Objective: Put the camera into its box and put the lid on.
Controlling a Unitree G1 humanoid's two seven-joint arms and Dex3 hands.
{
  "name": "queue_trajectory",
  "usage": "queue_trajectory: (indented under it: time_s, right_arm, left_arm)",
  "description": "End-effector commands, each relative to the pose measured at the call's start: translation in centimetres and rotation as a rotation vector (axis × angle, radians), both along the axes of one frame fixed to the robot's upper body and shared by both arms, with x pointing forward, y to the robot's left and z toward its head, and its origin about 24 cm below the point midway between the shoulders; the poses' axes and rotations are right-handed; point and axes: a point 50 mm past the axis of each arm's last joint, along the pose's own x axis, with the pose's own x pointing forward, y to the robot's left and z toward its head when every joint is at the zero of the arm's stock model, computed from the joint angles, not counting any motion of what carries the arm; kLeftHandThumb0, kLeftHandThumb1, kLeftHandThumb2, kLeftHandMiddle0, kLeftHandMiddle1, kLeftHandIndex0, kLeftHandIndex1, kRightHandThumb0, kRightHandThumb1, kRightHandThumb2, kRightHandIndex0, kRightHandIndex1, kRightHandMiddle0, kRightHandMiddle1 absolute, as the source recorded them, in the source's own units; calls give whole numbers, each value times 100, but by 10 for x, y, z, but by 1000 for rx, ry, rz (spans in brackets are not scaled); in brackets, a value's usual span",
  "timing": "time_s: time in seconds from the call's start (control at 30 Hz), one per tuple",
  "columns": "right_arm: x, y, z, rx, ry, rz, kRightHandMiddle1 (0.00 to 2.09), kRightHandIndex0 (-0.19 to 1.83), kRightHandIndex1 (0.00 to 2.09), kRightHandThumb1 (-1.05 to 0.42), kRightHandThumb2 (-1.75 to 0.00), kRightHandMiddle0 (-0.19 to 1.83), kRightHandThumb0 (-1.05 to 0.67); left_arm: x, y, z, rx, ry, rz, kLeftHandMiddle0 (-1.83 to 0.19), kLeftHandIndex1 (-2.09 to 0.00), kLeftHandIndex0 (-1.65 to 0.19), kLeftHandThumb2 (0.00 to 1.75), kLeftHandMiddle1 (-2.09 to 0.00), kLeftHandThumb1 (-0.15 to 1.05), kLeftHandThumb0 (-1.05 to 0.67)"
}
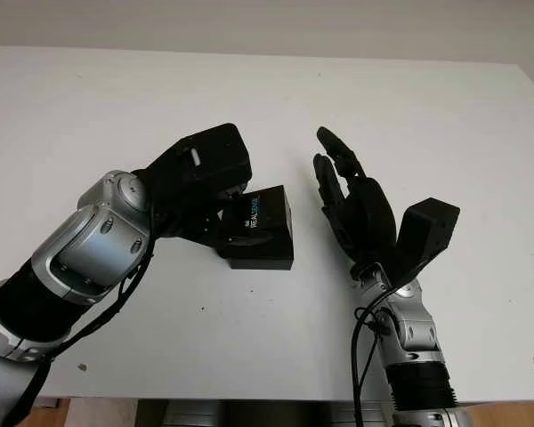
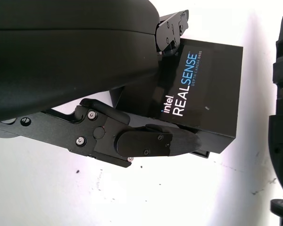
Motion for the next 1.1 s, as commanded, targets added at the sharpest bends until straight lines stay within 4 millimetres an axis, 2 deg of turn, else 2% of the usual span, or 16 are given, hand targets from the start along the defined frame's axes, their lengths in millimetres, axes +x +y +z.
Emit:
queue_trajectory:
  time_s: [0.0, 0.53, 1.07]
  right_arm:
    - [-1, 0, -1, 2, -11, -2, 49, 3, 6, -105, -46, -10, -59]
    - [-1, 2, -2, 21, 4, -1, 52, 2, 5, -105, -43, -14, -60]
    - [0, 4, -1, 17, 8, 7, 51, 2, 5, -105, -42, -9, -60]
  left_arm:
    - [-8, -17, -12, 3, 58, -98, 19, 0, 19, 36, 0, 105, -59]
    - [-13, -19, -14, 3, 65, -166, 19, 0, 19, 39, 0, 105, -58]
    - [-38, -23, 10, -64, 143, -261, 19, 0, 19, 40, 0, 105, -60]
